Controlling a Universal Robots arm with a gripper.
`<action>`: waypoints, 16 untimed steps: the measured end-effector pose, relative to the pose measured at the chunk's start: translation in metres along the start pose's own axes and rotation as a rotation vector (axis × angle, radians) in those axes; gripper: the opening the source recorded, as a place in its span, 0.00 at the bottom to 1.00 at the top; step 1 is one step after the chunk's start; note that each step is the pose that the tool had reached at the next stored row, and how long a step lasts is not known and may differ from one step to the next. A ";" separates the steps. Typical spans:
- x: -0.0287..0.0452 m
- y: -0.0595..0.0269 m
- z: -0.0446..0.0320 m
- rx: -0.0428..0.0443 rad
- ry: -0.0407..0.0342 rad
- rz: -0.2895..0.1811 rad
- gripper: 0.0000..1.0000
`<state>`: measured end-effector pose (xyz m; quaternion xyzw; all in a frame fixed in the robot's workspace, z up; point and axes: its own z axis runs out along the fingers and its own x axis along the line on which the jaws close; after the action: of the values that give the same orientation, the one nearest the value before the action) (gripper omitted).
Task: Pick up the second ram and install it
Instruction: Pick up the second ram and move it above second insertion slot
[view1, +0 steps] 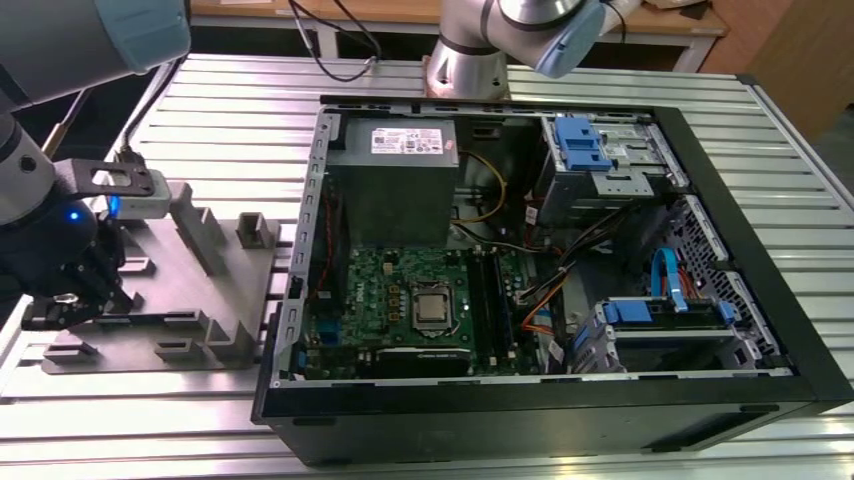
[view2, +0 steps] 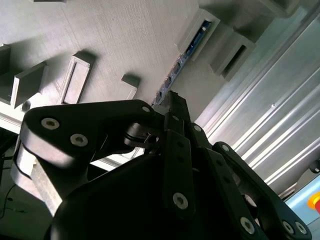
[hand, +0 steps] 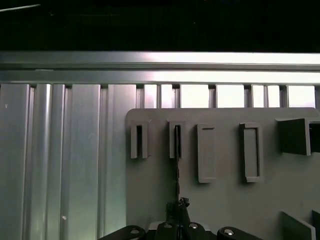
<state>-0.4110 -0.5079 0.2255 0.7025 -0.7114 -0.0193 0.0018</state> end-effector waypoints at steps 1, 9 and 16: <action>0.0000 0.0006 0.0003 0.0004 0.0000 0.000 0.07; -0.0019 0.0036 0.0034 0.0008 0.0000 0.000 0.07; -0.0030 0.0061 0.0073 0.0007 0.0000 0.000 0.07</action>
<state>-0.4173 -0.5046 0.2185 0.7025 -0.7114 -0.0190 0.0015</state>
